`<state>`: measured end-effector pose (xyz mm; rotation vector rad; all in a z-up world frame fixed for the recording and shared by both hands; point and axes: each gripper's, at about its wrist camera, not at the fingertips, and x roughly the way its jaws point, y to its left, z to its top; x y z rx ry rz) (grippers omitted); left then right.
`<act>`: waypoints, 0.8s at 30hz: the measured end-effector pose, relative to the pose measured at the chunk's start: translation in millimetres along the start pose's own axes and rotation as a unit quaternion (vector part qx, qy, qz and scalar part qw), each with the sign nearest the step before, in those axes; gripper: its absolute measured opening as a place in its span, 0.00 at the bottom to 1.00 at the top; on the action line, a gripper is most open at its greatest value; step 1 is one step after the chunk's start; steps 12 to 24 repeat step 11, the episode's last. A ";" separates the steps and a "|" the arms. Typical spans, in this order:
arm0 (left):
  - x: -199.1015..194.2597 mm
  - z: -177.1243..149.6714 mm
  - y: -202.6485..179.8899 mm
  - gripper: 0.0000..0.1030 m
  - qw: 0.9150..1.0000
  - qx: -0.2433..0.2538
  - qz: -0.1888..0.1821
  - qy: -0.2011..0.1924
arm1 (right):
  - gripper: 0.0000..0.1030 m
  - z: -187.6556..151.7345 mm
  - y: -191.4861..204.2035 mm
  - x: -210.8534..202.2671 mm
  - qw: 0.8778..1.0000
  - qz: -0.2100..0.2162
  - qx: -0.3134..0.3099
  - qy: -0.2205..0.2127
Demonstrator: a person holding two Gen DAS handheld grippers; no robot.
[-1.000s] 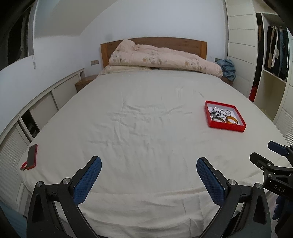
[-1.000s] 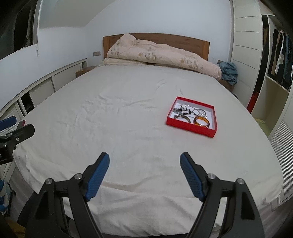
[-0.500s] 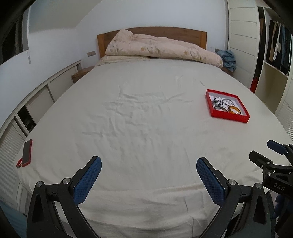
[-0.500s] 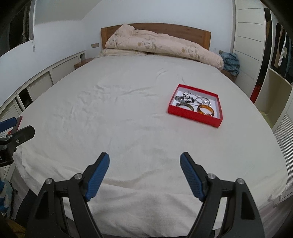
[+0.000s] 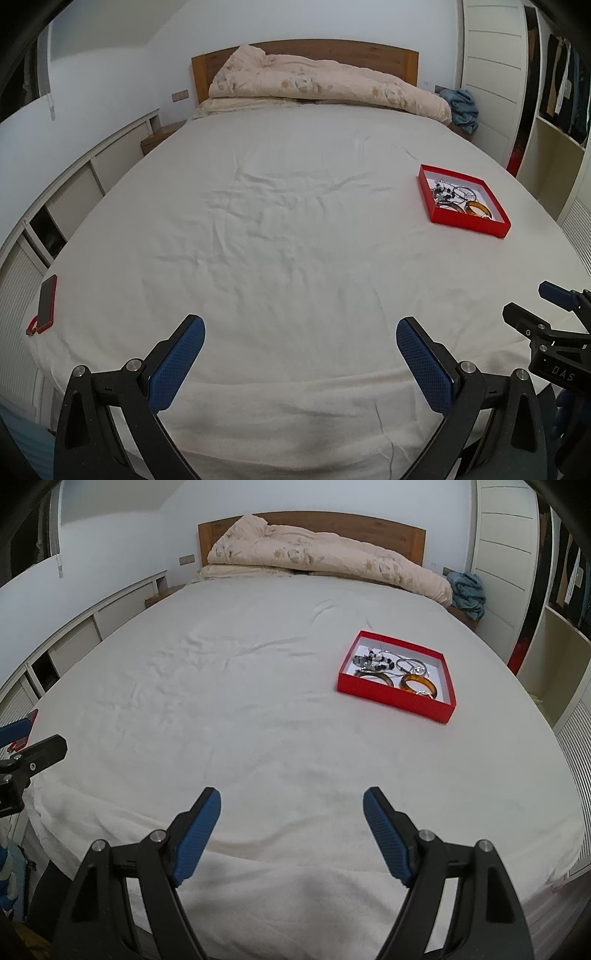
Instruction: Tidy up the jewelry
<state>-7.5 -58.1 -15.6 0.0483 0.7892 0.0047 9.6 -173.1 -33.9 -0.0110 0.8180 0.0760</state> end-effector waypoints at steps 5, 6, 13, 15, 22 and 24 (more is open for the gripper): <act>4.8 -0.2 -0.1 0.99 1.000 0.001 -0.003 0.005 | 0.76 -0.4 -1.4 4.5 1.000 0.001 0.004 0.006; 5.5 -0.1 0.0 0.99 1.000 0.000 -0.003 0.006 | 0.76 -0.2 -1.1 5.2 1.000 0.000 0.003 0.006; 9.8 1.2 -0.4 0.99 1.000 -0.002 -0.006 0.012 | 0.76 -0.9 -2.5 8.7 1.000 -0.001 0.005 0.011; 9.8 1.2 -0.4 0.99 1.000 -0.002 -0.006 0.012 | 0.76 -0.9 -2.5 8.7 1.000 -0.001 0.005 0.011; 9.8 1.2 -0.4 0.99 1.000 -0.002 -0.006 0.012 | 0.76 -0.9 -2.5 8.7 1.000 -0.001 0.005 0.011; 9.8 1.2 -0.4 0.99 1.000 -0.002 -0.006 0.012 | 0.76 -0.9 -2.5 8.7 1.000 -0.001 0.005 0.011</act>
